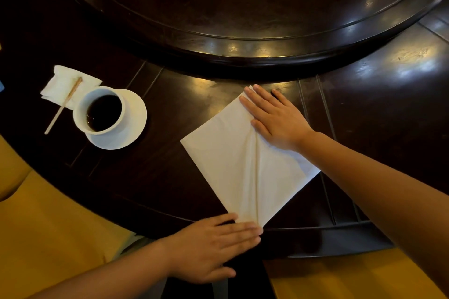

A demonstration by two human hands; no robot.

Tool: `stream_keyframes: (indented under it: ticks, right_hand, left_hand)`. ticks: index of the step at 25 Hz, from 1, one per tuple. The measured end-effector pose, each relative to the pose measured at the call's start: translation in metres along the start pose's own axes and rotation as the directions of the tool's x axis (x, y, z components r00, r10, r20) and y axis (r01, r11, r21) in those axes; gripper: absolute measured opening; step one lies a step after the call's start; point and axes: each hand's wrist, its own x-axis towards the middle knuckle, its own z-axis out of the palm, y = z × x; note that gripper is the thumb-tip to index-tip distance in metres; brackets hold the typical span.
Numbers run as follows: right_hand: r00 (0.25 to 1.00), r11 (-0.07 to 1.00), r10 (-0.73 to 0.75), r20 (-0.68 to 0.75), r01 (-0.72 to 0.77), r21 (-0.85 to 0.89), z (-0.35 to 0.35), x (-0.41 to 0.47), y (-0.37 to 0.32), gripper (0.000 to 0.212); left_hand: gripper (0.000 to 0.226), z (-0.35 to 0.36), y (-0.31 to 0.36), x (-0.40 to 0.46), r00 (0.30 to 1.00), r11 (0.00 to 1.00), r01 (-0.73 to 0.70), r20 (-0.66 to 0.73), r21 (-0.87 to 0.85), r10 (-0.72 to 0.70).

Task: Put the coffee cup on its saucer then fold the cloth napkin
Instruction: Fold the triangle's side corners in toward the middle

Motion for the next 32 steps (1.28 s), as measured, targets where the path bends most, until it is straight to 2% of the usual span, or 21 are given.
stream_keyframes:
  ticks: [1, 2, 3, 4, 6, 7, 8, 11, 14, 16, 19, 25, 27, 30, 32]
  right_hand:
    - [1.000, 1.000, 0.004, -0.002, -0.004, -0.009, 0.001, 0.000, 0.000, 0.059]
    - [1.000, 1.000, 0.007, -0.005, -0.007, -0.015, 0.001, 0.000, 0.000, 0.059]
    - [1.000, 1.000, 0.009, -0.006, -0.009, -0.020, 0.002, 0.000, -0.001, 0.059]
    - [1.000, 1.000, 0.012, -0.004, -0.012, -0.025, 0.002, 0.000, -0.001, 0.059]
    - [1.000, 0.999, 0.014, -0.007, -0.015, -0.033, 0.001, 0.000, -0.002, 0.060]
    - [1.000, 0.999, 0.015, -0.009, -0.015, -0.037, 0.001, 0.000, -0.001, 0.060]
    - [1.000, 0.999, 0.017, -0.009, -0.017, -0.040, 0.001, 0.000, -0.001, 0.061]
    - [1.000, 0.999, 0.021, 0.001, -0.021, -0.043, 0.002, 0.000, -0.002, 0.060]
    - [1.000, 0.999, 0.020, 0.008, -0.020, -0.036, 0.001, 0.000, -0.002, 0.060]
    - [1.000, 0.999, 0.023, 0.008, -0.022, -0.026, 0.001, -0.003, -0.004, 0.059]
    - [0.999, 0.999, 0.032, 0.005, -0.032, -0.012, 0.007, -0.015, -0.019, 0.059]
    - [1.000, 0.999, 0.019, 0.008, -0.019, 0.031, 0.008, -0.033, -0.042, 0.059]
    - [0.990, 0.987, 0.130, -0.053, -0.124, 0.102, 0.004, -0.041, -0.047, 0.061]
    - [0.889, 0.898, 0.419, -0.184, -0.377, 0.226, -0.003, -0.063, -0.052, 0.058]
    - [0.841, 0.843, 0.520, -0.153, -0.476, 0.250, -0.006, -0.073, -0.052, 0.052]
  left_hand:
    - [0.062, -0.005, -0.006, 0.006, 0.995, 0.997, 0.070, -0.065, -0.036, -0.072]
    - [0.061, -0.009, -0.015, 0.017, 0.962, 0.973, 0.216, -0.152, -0.087, -0.227]
    - [0.061, -0.014, -0.028, 0.032, 0.879, 0.908, 0.396, -0.228, -0.138, -0.418]
    - [0.061, -0.020, -0.042, 0.051, 0.758, 0.802, 0.570, -0.264, -0.177, -0.597]
    - [0.063, -0.032, -0.068, 0.088, 0.516, 0.564, 0.798, -0.245, -0.212, -0.821]
    - [0.064, -0.035, -0.077, 0.101, 0.439, 0.480, 0.848, -0.210, -0.223, -0.873]
    - [0.065, -0.032, -0.084, 0.108, 0.396, 0.430, 0.876, -0.182, -0.220, -0.900]
    - [0.066, -0.016, -0.090, 0.095, 0.341, 0.358, 0.919, -0.121, -0.166, -0.932]
    - [0.066, -0.011, -0.088, 0.066, 0.234, 0.249, 0.952, -0.099, -0.176, -0.967]
    - [0.066, -0.010, -0.083, 0.055, 0.213, 0.223, 0.955, -0.072, -0.194, -0.974]
    - [0.064, -0.004, -0.069, 0.043, 0.243, 0.255, 0.941, -0.081, -0.223, -0.967]
    - [0.067, 0.000, -0.037, 0.022, 0.256, 0.268, 0.941, -0.085, -0.205, -0.963]
    - [0.065, -0.008, -0.036, 0.022, 0.259, 0.267, 0.935, -0.065, -0.233, -0.964]
    - [0.065, -0.027, -0.045, 0.029, 0.270, 0.277, 0.905, -0.066, -0.323, -0.960]
    - [0.057, -0.041, -0.055, 0.036, 0.292, 0.305, 0.906, -0.087, -0.293, -0.952]
